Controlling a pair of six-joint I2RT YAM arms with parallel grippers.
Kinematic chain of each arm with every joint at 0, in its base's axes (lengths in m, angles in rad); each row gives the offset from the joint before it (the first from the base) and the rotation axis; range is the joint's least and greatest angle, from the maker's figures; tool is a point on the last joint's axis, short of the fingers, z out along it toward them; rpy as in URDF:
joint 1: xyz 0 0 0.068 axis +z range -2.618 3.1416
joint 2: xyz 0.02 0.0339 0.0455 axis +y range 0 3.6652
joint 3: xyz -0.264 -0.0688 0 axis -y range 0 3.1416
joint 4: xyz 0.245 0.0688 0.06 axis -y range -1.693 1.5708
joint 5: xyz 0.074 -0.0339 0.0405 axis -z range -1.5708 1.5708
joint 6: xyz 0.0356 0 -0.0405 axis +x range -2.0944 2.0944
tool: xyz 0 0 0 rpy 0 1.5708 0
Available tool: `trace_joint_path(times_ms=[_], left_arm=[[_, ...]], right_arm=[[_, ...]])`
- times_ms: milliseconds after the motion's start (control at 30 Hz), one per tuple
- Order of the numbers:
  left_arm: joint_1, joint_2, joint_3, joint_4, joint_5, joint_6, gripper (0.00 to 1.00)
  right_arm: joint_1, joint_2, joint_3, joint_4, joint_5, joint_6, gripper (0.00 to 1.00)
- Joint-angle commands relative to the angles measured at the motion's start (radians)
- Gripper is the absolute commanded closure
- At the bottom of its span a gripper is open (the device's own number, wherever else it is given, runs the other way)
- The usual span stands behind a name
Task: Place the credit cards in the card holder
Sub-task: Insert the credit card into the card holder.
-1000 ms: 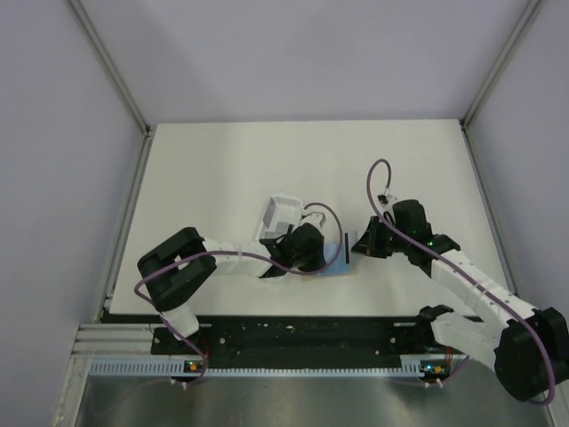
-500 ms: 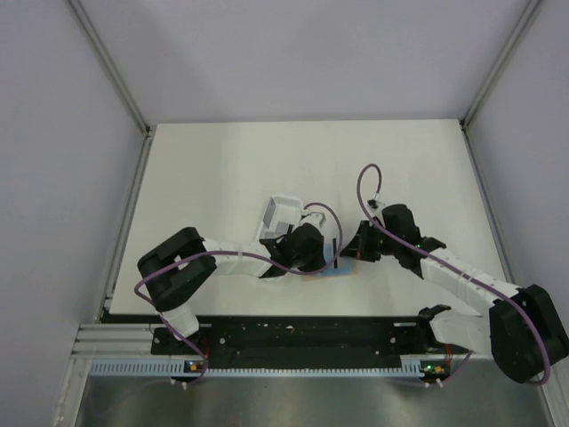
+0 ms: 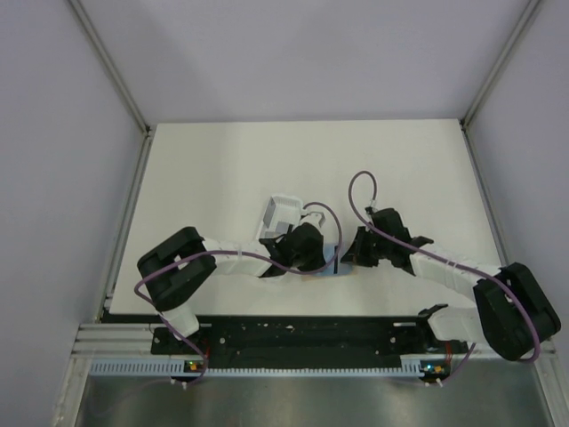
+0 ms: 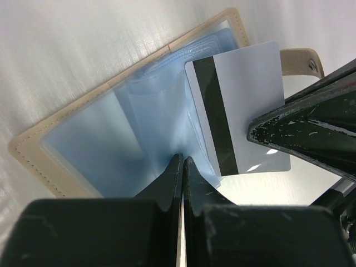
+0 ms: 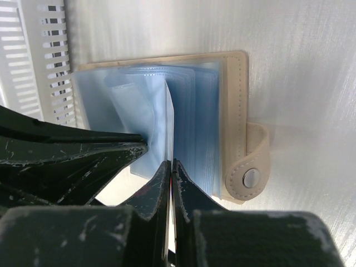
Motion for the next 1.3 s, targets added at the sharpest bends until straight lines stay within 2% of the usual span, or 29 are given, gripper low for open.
trace_joint_path(times_ms=[0,367,567,767,867,967,1267], left_arm=[[0.007,-0.001,-0.049,-0.138,-0.027,0.013,1.0],[0.019,-0.14,-0.078,-0.282,-0.133,-0.012,1.0],[0.021,-0.311,-0.121,-0.362,-0.213,-0.052,1.0],[0.019,-0.51,-0.114,-0.317,-0.188,-0.001,1.0],[0.019,-0.547,-0.092,-0.264,-0.152,0.04,1.0],[0.019,-0.511,-0.083,-0.182,-0.107,0.069,1.0],[-0.004,-0.216,-0.003,-0.066,-0.07,0.045,1.0]], right_arm=[[0.027,0.037,0.021,-0.055,0.081,-0.001,1.0],[0.028,0.046,0.045,-0.131,0.145,-0.018,1.0],[0.03,0.038,0.044,-0.147,0.157,-0.026,1.0],[0.028,0.04,0.042,-0.147,0.162,-0.027,1.0],[0.03,0.041,0.045,-0.151,0.163,-0.029,1.0],[0.028,0.035,0.053,-0.165,0.171,-0.029,1.0],[0.028,0.015,0.081,-0.202,0.177,-0.034,1.0]])
